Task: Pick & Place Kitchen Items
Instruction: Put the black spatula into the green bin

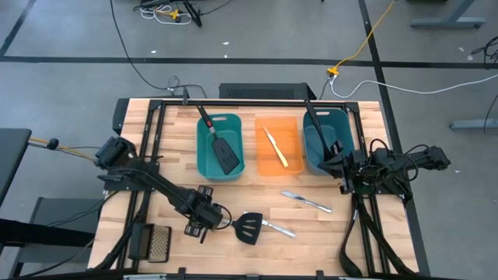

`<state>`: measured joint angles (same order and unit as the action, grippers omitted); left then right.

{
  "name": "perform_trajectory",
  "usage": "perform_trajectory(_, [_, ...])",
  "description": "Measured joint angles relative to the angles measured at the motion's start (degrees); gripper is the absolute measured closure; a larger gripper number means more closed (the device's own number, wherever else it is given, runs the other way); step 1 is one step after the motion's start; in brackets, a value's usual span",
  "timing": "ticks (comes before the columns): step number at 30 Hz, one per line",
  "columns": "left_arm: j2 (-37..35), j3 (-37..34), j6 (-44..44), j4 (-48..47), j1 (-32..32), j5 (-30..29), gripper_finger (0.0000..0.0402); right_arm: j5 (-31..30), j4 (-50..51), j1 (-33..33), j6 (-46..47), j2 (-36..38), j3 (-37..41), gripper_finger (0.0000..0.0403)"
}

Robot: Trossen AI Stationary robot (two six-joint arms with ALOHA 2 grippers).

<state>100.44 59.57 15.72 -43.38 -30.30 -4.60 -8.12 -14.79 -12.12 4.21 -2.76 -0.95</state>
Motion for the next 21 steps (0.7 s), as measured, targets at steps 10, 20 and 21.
perform_trajectory(10, [3.9, 0.3, -1.4, -0.3, 0.0, 1.4, 0.0143, 0.0, 0.1, 0.0, 0.0, 0.0, 0.0, 0.0389])
perform_trajectory(20, [4.1, 0.1, -1.3, -0.2, 0.0, 1.0, 0.0278, 0.0, 0.1, 0.0, -0.1, 0.0, 0.0, 0.0389])
perform_trajectory(21, [4.1, 0.1, -1.5, -0.3, 0.0, 0.9, 0.0297, 0.0, 0.1, 0.0, -0.1, 0.0, 0.0, 0.0389])
